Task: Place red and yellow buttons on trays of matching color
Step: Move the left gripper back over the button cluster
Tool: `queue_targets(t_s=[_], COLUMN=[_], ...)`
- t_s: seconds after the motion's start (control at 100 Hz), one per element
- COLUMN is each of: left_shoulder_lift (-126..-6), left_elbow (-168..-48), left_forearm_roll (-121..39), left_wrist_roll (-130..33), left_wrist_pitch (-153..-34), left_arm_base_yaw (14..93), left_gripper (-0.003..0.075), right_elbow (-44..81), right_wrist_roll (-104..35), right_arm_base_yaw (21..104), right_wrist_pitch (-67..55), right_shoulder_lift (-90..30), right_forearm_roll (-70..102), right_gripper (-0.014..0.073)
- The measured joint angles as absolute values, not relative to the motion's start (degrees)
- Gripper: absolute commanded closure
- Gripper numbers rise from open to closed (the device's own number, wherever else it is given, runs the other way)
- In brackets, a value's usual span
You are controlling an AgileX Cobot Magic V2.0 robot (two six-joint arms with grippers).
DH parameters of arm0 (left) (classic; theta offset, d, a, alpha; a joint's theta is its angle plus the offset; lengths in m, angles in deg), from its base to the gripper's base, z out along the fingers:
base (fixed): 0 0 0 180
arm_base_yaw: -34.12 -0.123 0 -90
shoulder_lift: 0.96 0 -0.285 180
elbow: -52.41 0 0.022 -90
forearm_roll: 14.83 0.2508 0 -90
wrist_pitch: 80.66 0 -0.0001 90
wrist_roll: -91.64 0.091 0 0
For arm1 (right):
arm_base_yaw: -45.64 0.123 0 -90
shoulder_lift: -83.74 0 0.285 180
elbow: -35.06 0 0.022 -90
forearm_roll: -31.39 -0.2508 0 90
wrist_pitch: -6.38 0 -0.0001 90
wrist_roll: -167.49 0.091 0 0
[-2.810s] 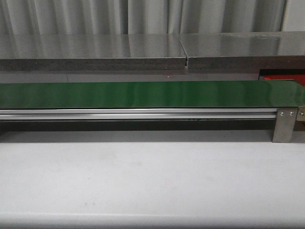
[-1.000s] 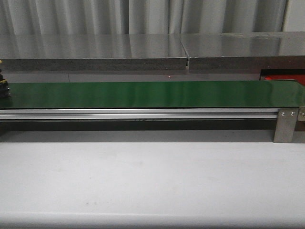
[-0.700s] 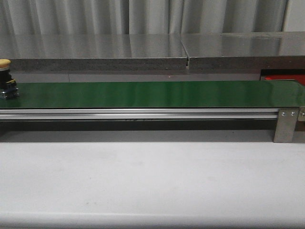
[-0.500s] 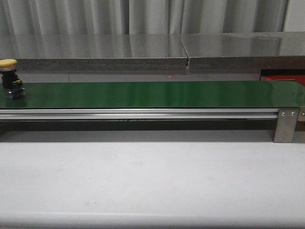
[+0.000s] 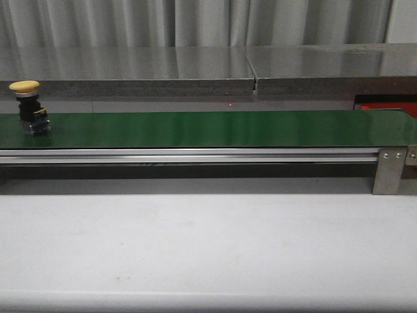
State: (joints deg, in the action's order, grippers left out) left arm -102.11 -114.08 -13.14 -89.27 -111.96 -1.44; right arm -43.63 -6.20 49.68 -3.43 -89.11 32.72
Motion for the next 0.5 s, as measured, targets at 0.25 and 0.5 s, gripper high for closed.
queue_targets(t_s=[0.25,0.5], left_shoulder_lift=[-108.8,-112.0], left_elbow=[-114.1,-115.5], left_forearm_roll=[-13.1,-13.1], left_wrist_roll=[-90.4,-90.5], left_wrist_pitch=[-109.9,-107.8], left_arm_base_yaw=[-1.4,-1.4], left_gripper=[0.006,0.006], right_elbow=[-43.6,-43.6], right_wrist_roll=[-6.2,-6.2], right_arm_base_yaw=[49.7,49.7], right_wrist_pitch=[-3.4,-3.4], right_shoulder_lift=[-89.1,-89.1], right_forearm_roll=[32.7,32.7], right_gripper=[0.0711,0.0711])
